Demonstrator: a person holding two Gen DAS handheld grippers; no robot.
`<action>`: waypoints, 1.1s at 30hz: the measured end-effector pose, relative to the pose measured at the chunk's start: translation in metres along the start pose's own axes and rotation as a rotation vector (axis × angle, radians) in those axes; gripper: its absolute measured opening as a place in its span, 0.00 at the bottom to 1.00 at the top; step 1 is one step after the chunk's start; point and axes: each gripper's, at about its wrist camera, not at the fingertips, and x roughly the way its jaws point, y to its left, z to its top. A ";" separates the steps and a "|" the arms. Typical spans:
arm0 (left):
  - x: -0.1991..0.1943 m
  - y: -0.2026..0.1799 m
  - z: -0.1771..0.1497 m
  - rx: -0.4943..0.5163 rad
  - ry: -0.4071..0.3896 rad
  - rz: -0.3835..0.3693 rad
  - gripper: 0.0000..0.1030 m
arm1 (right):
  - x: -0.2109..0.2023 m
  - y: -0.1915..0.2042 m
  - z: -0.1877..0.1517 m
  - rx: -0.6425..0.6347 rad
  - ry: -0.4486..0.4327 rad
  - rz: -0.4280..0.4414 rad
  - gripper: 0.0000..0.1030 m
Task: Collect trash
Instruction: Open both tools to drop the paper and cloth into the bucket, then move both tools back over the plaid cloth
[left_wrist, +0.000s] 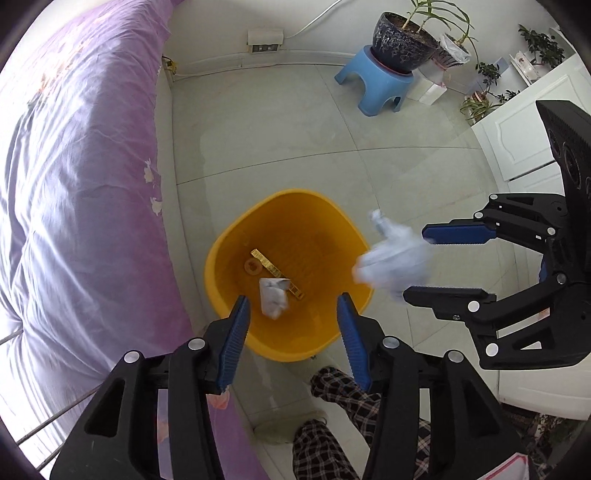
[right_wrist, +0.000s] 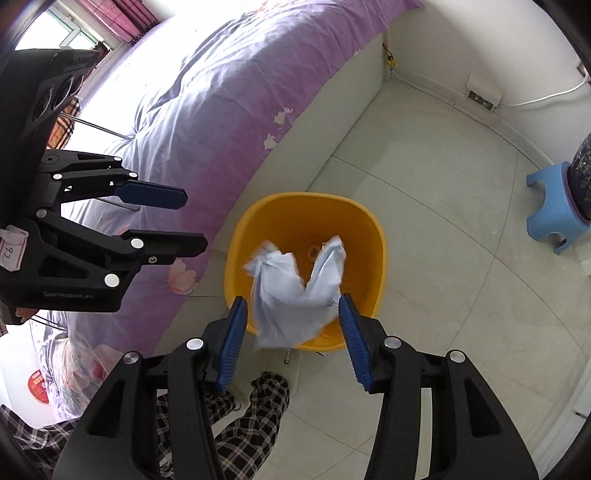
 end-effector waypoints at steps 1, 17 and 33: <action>0.000 0.000 0.001 0.000 0.000 0.000 0.48 | 0.000 -0.002 0.000 0.002 0.002 -0.001 0.52; -0.045 0.004 -0.004 -0.040 -0.079 -0.003 0.49 | -0.039 0.014 0.005 -0.029 -0.050 -0.007 0.53; -0.194 0.016 -0.083 -0.212 -0.318 0.074 0.52 | -0.157 0.117 0.024 -0.259 -0.200 0.058 0.56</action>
